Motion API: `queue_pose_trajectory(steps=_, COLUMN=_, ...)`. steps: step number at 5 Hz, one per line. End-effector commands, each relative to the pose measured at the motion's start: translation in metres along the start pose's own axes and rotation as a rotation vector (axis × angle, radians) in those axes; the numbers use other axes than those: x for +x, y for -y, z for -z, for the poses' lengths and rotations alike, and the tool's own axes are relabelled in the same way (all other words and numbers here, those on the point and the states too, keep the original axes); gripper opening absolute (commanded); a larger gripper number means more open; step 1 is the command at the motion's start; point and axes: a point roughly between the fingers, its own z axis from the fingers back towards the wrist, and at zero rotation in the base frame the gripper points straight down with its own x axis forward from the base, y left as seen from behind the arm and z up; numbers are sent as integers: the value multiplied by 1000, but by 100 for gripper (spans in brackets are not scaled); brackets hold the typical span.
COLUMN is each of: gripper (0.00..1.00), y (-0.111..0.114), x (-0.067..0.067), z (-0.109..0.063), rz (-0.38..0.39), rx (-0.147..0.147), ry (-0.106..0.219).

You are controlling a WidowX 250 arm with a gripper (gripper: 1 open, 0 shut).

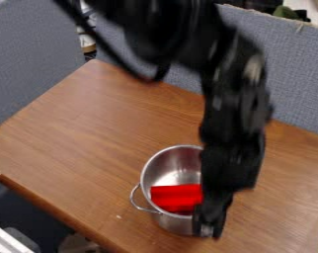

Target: Put the red object in the metal pot

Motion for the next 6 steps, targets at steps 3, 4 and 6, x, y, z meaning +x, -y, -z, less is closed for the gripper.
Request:
queue_pose_trajectory(steps=3, gripper=100, y=-30, x=-15, z=10, rz=-666, rx=9, ry=-25)
queue_pose_trajectory(steps=4, gripper=100, y=-36, x=-65, z=-3, rz=-662, rx=13, ry=-28)
queue_pose_trajectory(steps=6, gripper=100, y=-81, x=-85, z=-18, rz=-451, rx=71, ry=-49)
